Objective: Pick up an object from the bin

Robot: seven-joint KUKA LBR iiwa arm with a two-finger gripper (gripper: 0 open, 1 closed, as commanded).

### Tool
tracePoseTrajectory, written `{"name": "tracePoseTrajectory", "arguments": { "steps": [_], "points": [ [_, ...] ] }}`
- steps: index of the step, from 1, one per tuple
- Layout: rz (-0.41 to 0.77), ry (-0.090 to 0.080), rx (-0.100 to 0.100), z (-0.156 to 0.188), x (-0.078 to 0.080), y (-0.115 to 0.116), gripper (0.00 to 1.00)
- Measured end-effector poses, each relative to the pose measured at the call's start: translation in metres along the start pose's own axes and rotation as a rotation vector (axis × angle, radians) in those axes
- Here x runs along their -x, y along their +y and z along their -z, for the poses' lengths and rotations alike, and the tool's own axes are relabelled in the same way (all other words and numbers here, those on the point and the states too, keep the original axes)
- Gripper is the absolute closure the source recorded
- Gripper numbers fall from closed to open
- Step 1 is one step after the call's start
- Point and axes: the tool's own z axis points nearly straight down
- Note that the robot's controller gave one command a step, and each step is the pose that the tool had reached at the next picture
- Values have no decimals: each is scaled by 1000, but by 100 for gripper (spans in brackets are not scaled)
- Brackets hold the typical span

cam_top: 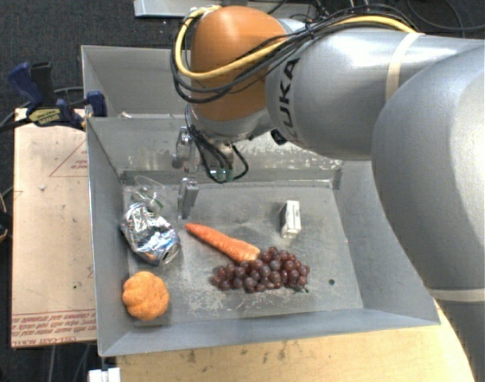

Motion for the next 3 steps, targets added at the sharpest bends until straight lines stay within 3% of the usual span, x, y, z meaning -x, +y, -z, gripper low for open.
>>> {"name": "tracePoseTrajectory", "arguments": {
  "steps": [1,2,3],
  "points": [
    [-3,-8,1,5,2,-1,0],
    [143,-11,1,-45,-5,14,0],
    [536,-10,-1,-60,-7,32,0]
  ]
}}
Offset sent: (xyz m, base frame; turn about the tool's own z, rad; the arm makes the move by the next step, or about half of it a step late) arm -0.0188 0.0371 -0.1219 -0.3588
